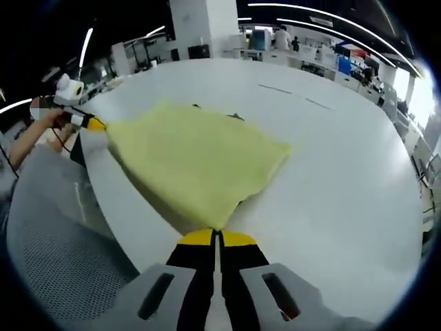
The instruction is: Fold the garment on the visible template until the final outline fits inside the template.
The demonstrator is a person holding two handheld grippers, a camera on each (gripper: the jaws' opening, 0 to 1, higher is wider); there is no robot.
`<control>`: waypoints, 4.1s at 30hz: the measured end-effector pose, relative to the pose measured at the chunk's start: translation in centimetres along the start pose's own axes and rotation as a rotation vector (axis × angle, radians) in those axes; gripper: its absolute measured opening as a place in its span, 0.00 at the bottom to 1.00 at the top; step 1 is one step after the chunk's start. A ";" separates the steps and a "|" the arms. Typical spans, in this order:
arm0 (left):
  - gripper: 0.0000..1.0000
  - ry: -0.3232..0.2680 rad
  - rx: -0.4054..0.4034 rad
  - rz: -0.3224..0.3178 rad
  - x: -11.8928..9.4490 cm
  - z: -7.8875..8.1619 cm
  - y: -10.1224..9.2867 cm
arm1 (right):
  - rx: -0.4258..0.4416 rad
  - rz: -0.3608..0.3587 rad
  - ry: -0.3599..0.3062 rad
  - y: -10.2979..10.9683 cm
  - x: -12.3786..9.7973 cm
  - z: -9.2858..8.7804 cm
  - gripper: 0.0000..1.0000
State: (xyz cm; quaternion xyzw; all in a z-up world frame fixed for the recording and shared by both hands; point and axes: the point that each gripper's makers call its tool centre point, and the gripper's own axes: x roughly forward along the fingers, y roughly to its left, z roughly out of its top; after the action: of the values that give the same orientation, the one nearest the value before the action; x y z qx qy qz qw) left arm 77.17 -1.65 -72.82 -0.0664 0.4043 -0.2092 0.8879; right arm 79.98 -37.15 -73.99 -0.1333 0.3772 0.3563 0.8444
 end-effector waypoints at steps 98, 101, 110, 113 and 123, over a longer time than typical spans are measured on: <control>0.17 -0.099 0.235 0.022 -2.9 3.2 -3.2 | -0.085 -0.048 -0.079 4.0 -4.1 4.0 0.05; 0.21 -0.116 0.278 0.012 -3.6 3.9 -4.1 | -0.103 -0.048 -0.094 4.5 -4.5 4.7 0.08; 0.31 -0.119 0.354 0.005 -5.3 4.4 -5.4 | -0.154 -0.029 -0.111 6.3 -5.7 5.7 0.19; 0.34 -0.126 0.370 -0.030 -5.5 4.3 -6.1 | -0.165 -0.021 -0.117 6.9 -5.9 5.9 0.24; 0.44 -0.131 0.358 -0.067 -5.7 3.9 -7.0 | -0.204 -0.006 -0.133 7.9 -6.2 6.5 0.39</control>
State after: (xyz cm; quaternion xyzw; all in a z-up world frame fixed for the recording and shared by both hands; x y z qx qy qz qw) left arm 74.47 -5.79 -64.31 0.0655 0.2994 -0.3022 0.9026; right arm 75.11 -31.47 -64.73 -0.1955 0.2817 0.3983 0.8507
